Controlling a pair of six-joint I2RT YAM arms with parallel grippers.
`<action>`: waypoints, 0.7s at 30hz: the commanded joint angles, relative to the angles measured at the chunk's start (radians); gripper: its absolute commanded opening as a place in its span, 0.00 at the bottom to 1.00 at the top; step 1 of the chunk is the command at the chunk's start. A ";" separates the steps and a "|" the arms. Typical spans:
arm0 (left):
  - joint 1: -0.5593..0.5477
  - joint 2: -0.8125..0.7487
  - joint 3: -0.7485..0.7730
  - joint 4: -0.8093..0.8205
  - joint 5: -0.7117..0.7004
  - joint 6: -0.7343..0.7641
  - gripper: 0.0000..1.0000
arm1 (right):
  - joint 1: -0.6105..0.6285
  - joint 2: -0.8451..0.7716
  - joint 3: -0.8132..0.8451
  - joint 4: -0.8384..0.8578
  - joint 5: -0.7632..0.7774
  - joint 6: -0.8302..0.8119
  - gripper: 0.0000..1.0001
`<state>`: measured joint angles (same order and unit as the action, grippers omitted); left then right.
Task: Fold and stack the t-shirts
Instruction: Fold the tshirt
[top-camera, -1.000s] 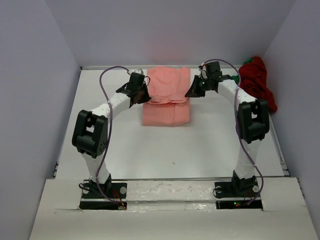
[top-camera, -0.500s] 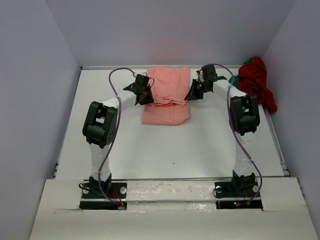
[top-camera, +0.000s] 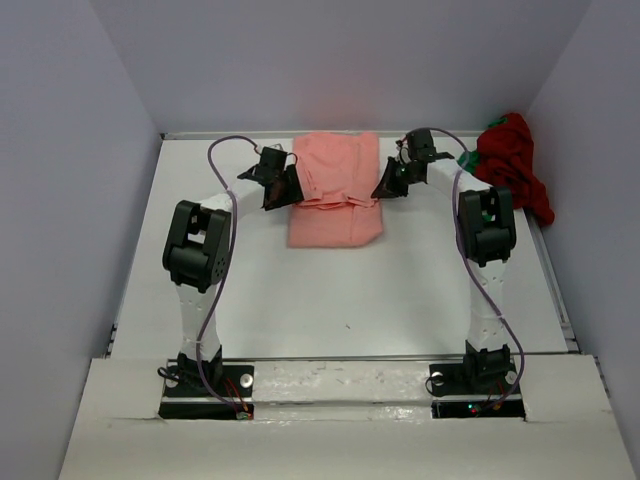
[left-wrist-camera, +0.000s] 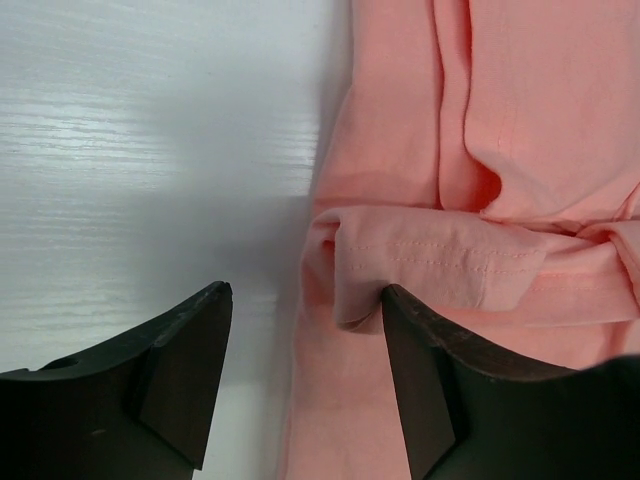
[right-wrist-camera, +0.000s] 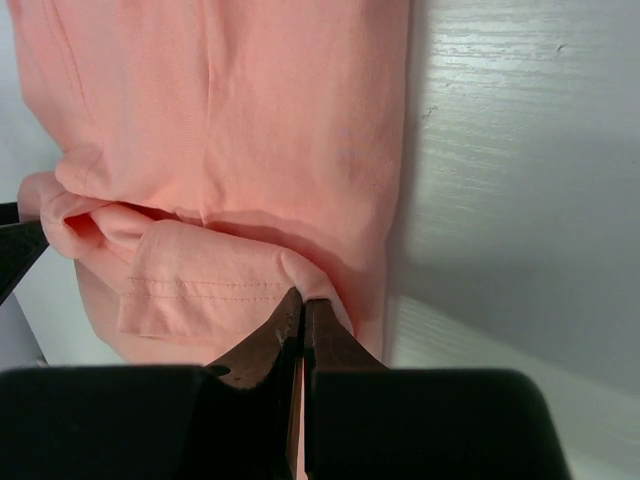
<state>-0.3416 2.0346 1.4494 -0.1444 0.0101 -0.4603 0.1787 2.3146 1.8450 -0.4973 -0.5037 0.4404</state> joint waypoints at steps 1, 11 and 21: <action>0.006 -0.028 0.009 0.023 0.001 0.012 0.71 | -0.013 -0.017 0.037 0.074 0.014 -0.014 0.01; 0.016 -0.034 0.011 0.020 0.001 0.015 0.72 | -0.022 -0.041 0.077 0.140 -0.045 0.012 0.08; 0.023 -0.077 0.003 0.006 0.010 0.018 0.72 | -0.031 -0.011 0.175 0.157 -0.079 0.079 0.62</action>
<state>-0.3248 2.0331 1.4490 -0.1387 0.0116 -0.4591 0.1570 2.3146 1.9633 -0.4057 -0.5621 0.4866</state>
